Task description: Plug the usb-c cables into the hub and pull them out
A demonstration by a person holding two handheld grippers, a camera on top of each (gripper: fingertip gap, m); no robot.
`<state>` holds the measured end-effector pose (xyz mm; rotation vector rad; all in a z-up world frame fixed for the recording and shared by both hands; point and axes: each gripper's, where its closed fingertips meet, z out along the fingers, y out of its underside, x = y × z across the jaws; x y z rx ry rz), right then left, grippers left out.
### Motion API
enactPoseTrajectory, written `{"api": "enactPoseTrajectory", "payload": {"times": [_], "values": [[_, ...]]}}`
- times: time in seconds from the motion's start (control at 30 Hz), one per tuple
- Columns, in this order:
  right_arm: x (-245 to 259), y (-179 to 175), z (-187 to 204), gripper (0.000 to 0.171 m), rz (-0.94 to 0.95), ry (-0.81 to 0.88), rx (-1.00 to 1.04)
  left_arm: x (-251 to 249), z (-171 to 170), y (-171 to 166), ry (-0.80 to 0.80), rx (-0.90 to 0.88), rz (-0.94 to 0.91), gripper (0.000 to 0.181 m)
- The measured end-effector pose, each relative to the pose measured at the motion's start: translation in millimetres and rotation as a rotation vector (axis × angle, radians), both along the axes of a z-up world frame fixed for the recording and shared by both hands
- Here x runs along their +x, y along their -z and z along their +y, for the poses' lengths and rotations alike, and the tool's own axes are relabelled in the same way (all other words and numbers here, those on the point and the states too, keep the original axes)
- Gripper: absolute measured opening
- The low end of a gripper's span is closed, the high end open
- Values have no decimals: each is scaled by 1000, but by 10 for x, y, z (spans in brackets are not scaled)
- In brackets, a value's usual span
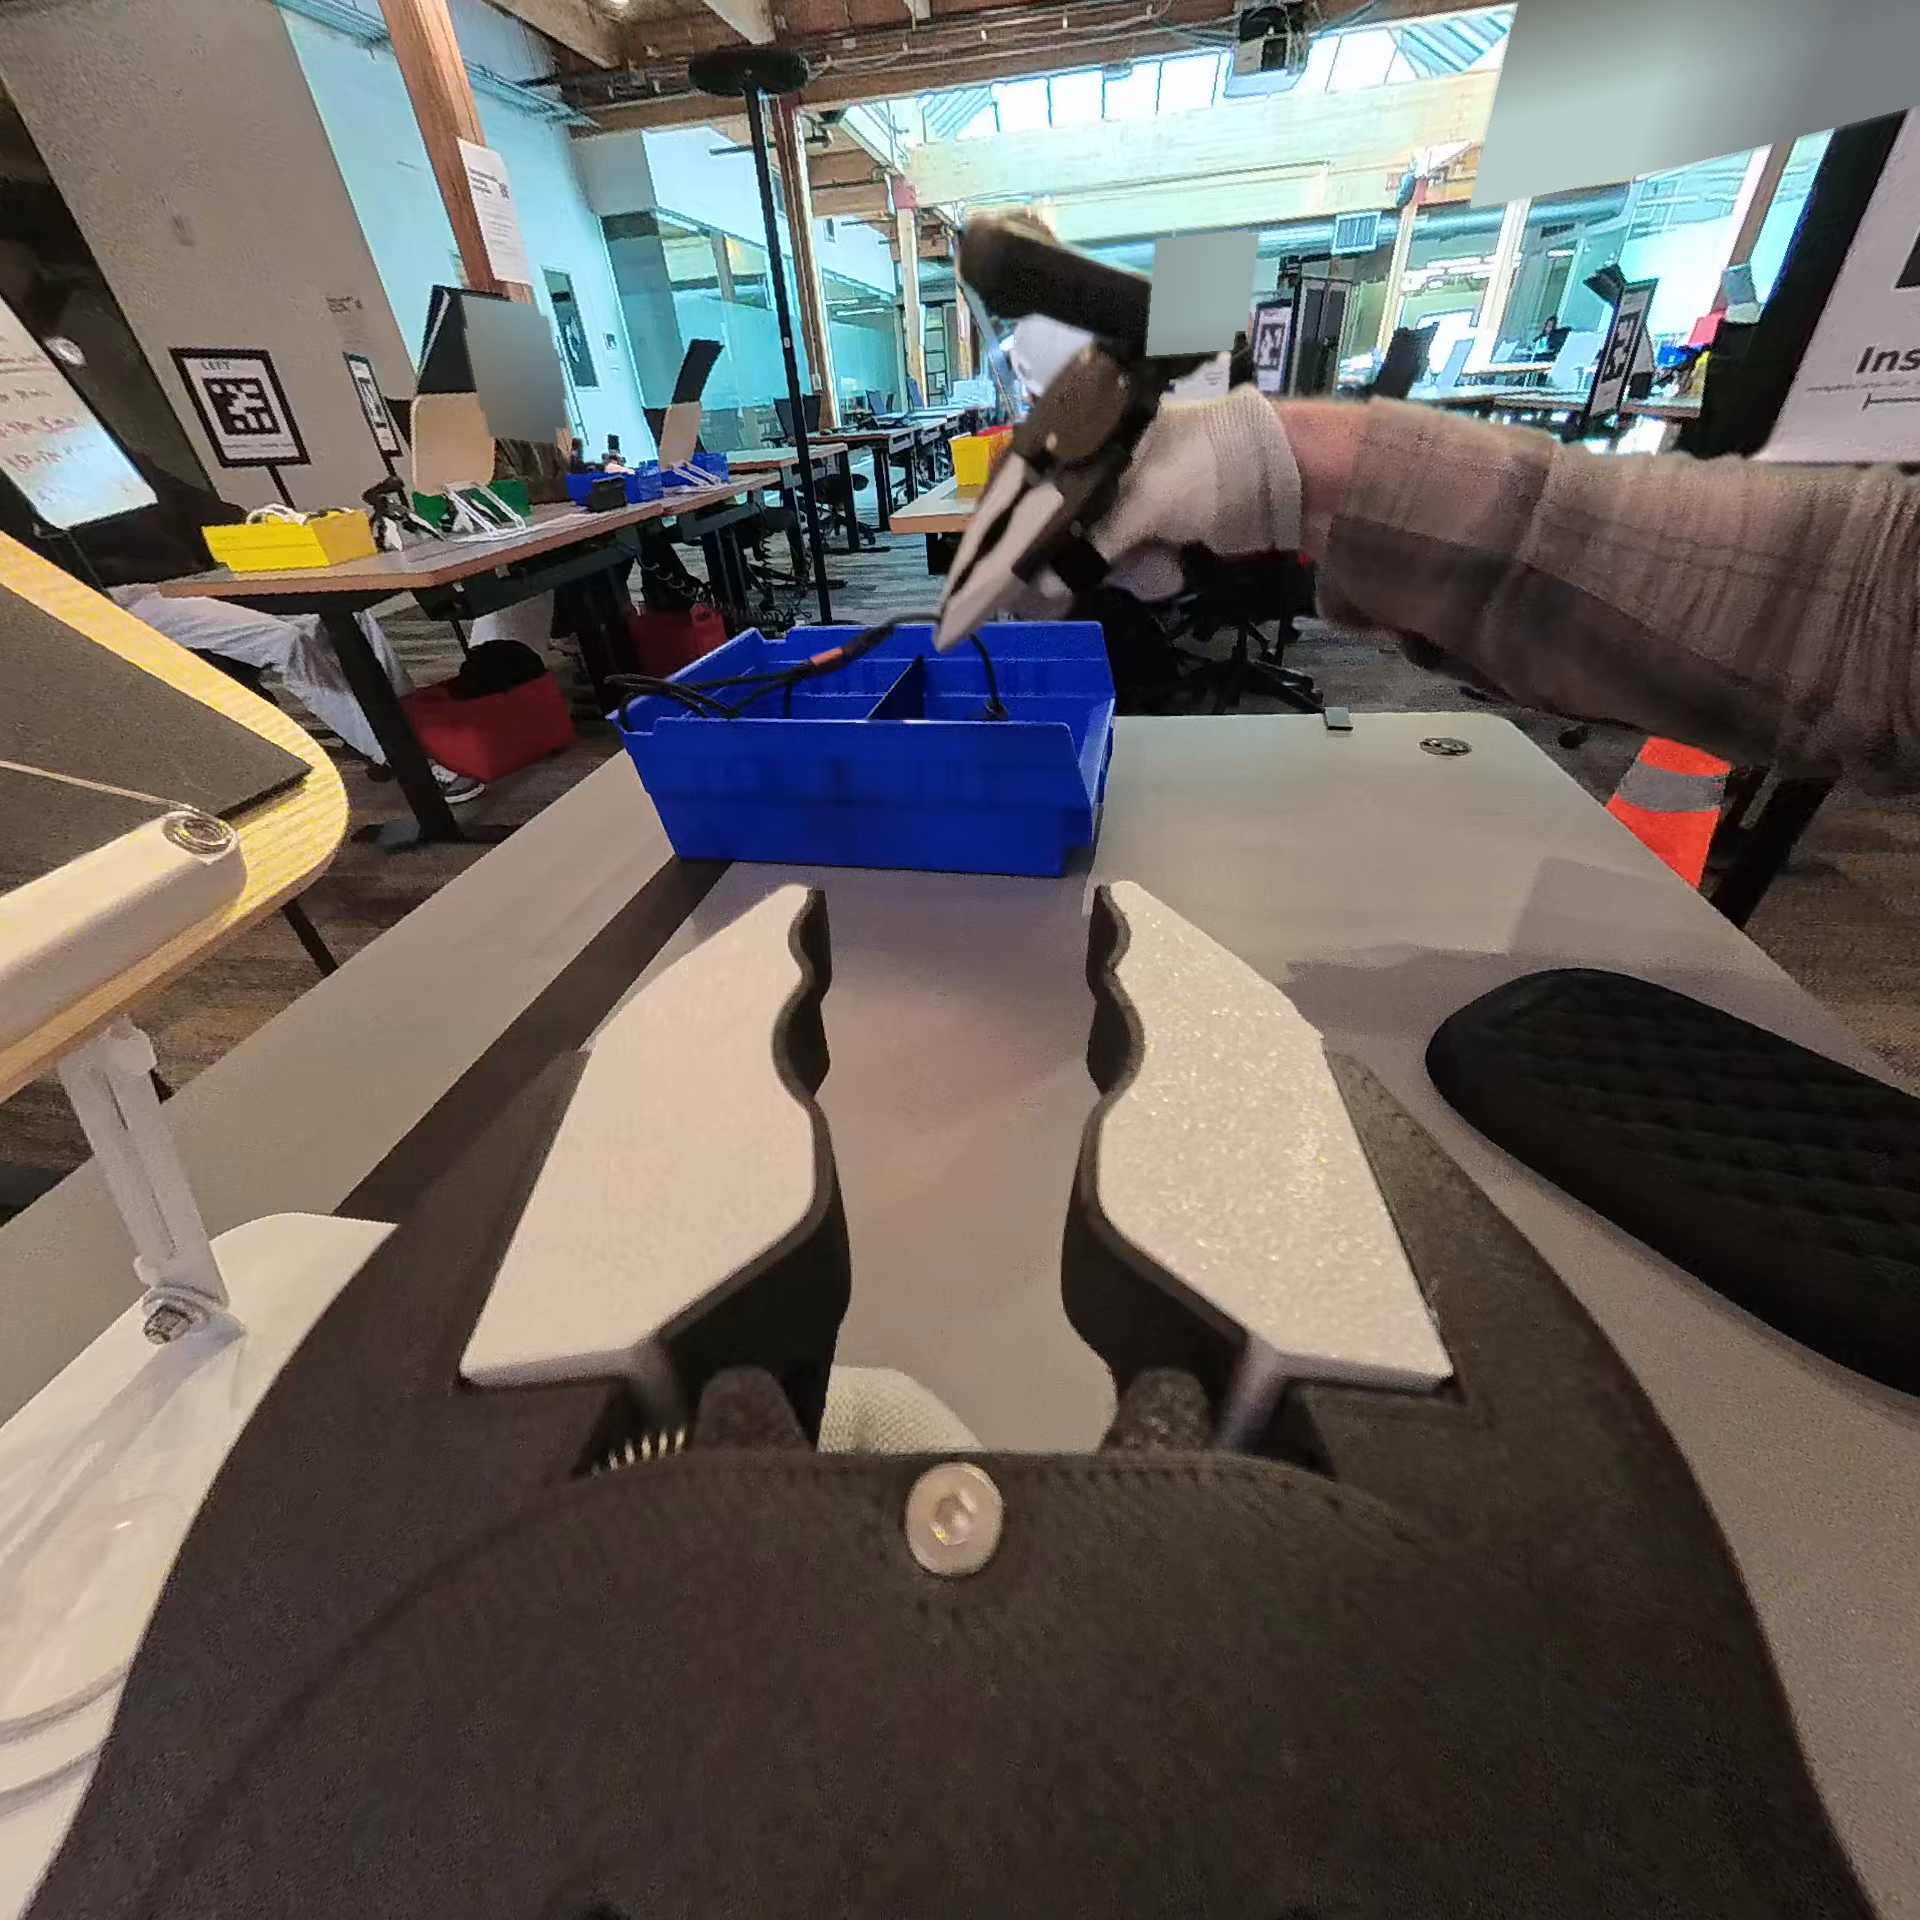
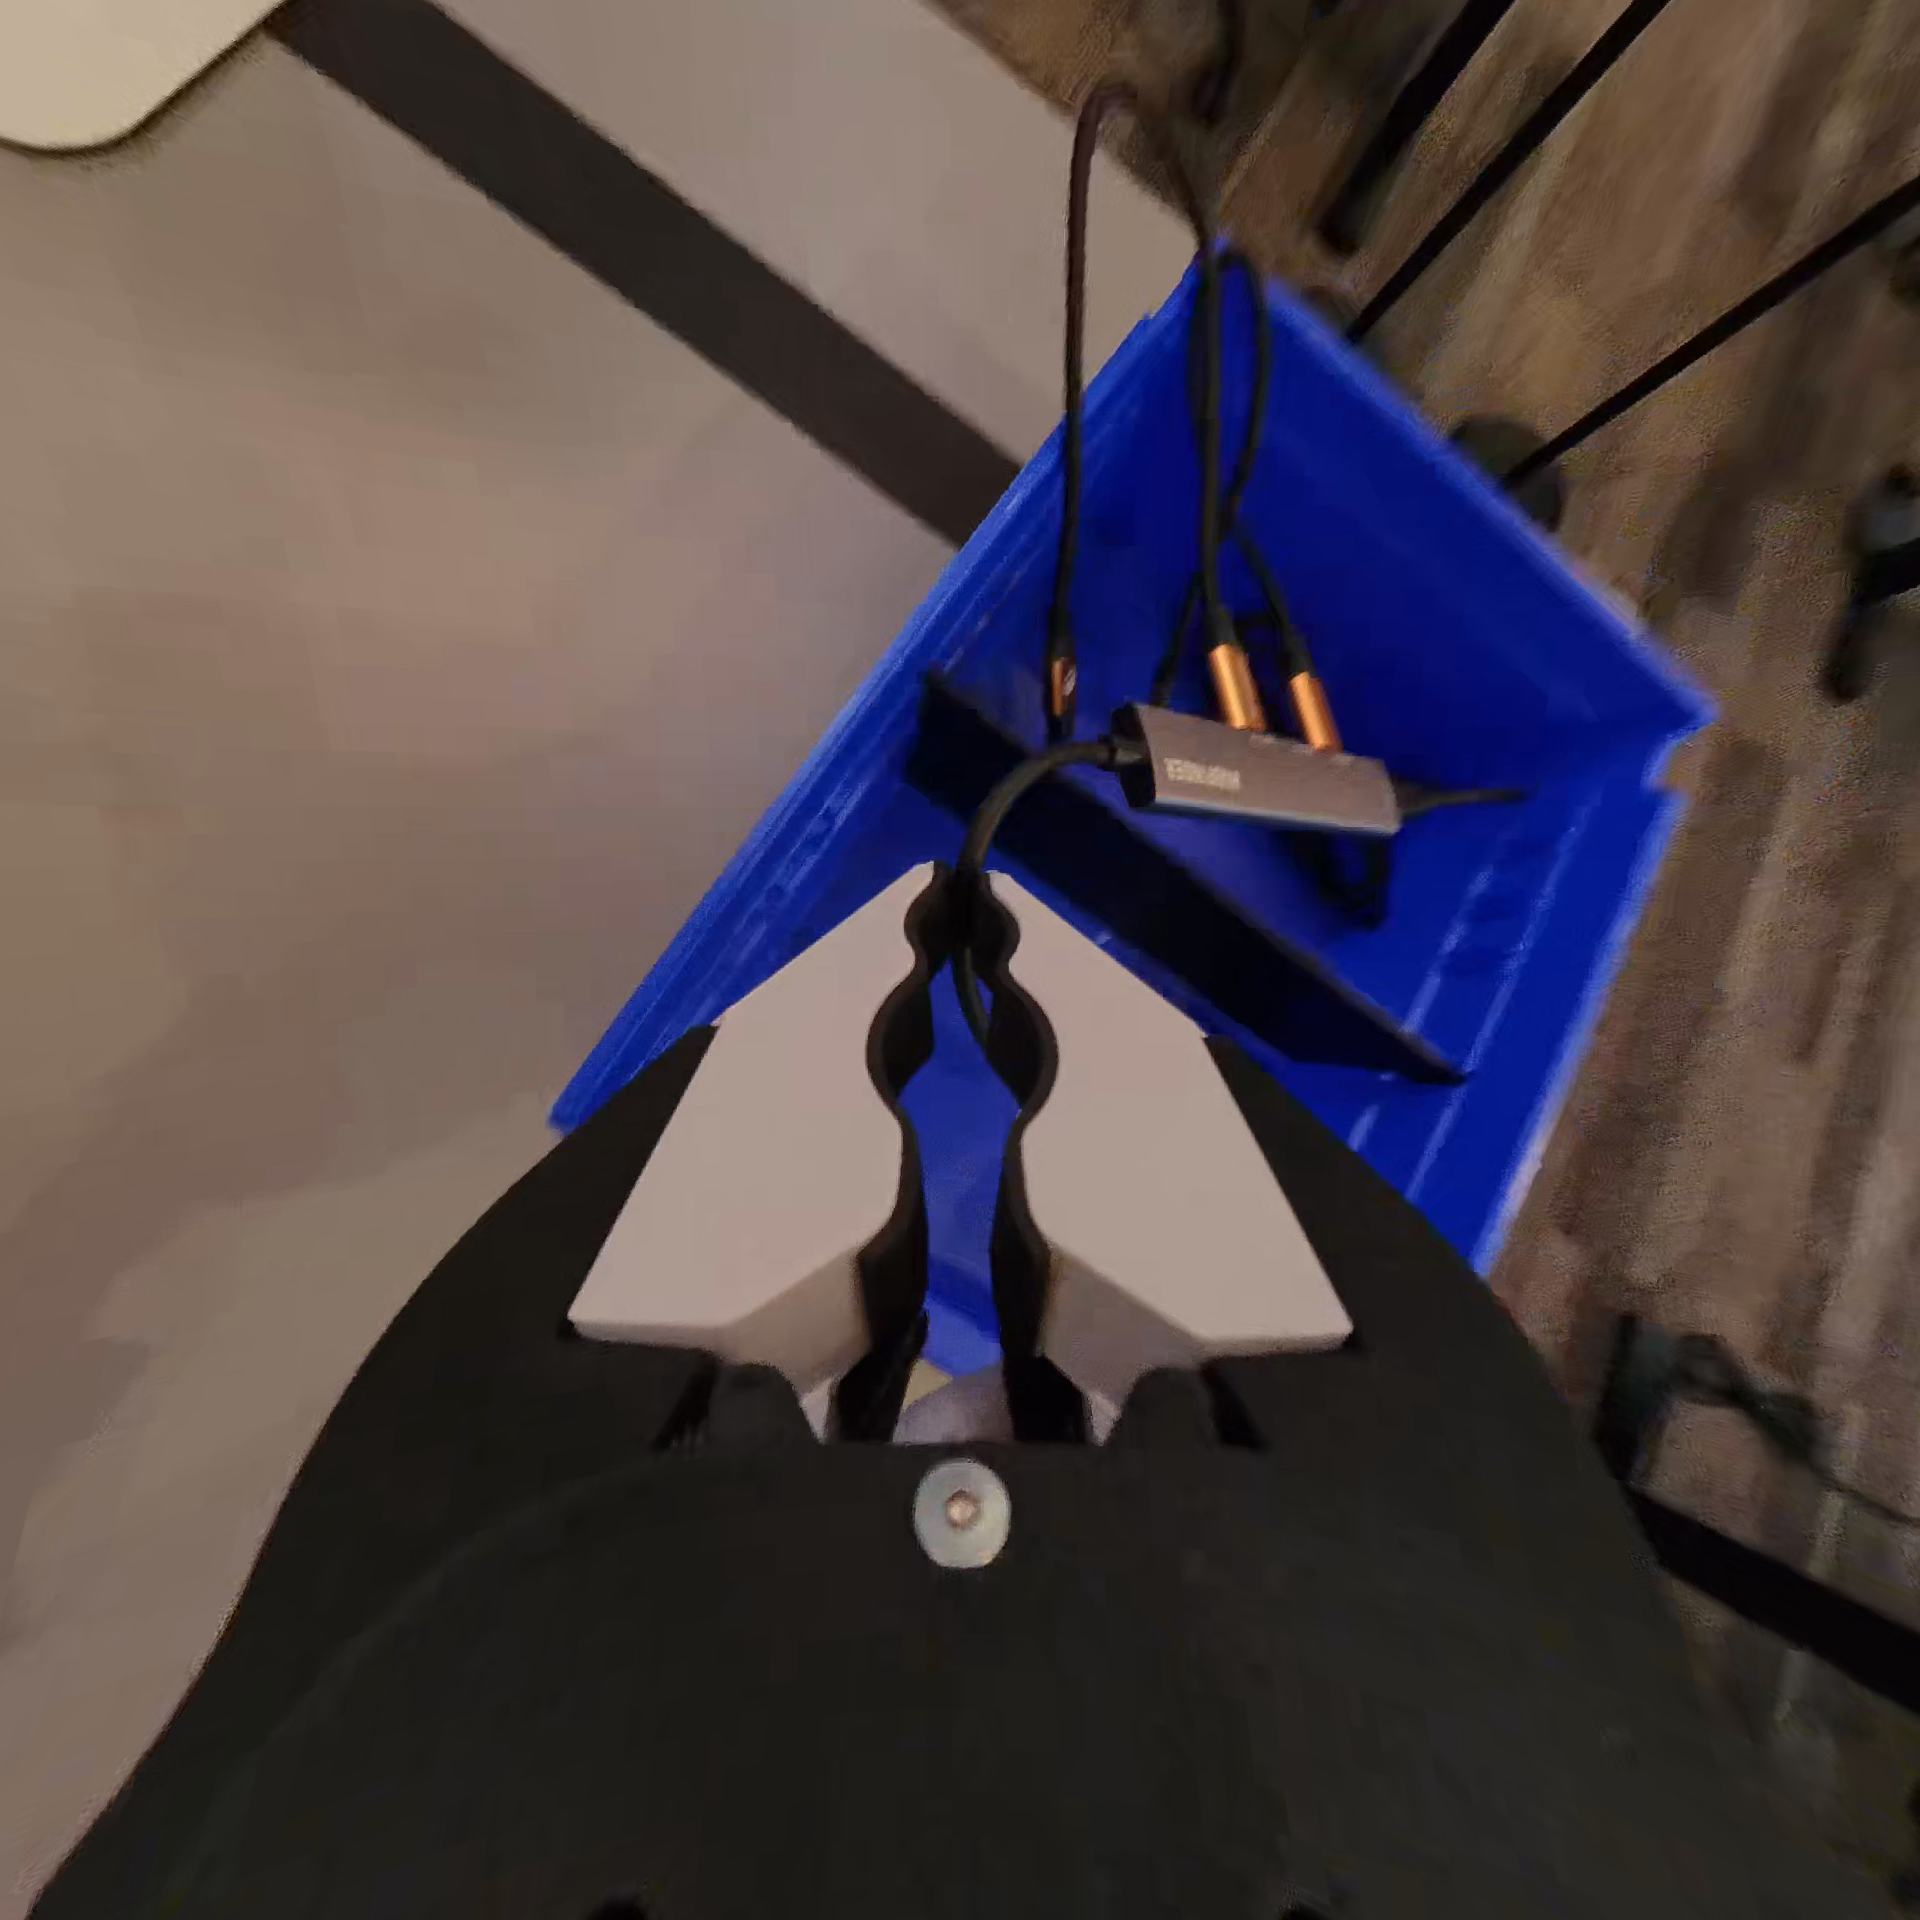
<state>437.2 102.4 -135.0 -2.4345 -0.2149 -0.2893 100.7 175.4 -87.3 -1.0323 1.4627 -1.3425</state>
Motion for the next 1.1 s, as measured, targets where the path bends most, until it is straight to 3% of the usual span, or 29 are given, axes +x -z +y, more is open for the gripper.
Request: {"api": "enactPoseTrajectory", "payload": {"times": [0.17, 0.27, 0.4, 0.53, 0.83, 0.97, 1.07, 1.1], "values": [[159, -496, 473, 1, -42, -45, 163, 14, -25, 37, 4, 13, 12, 47], [251, -679, 740, 2, 63, -35, 308, 8, -15, 34, 3, 10, 10, 47], [410, -692, 942, 1, 114, -67, 486, 4, 2, 48, 2, 7, 13, 47], [432, -454, 997, 2, 230, -70, 553, 2, 7, 60, 4, 6, 15, 47], [440, 509, 747, 6, 162, 44, 135, 9, -2, 87, 8, 12, 24, 47], [421, 513, 735, 7, 153, 59, -3, 15, -49, 85, 18, 22, 27, 47], [376, 529, 677, 18, 34, 18, -121, 6, -67, 66, 22, 36, 26, 47], [388, 537, 630, 32, 0, 22, -162, 1, -66, 57, 24, 34, 24, 47]]}}
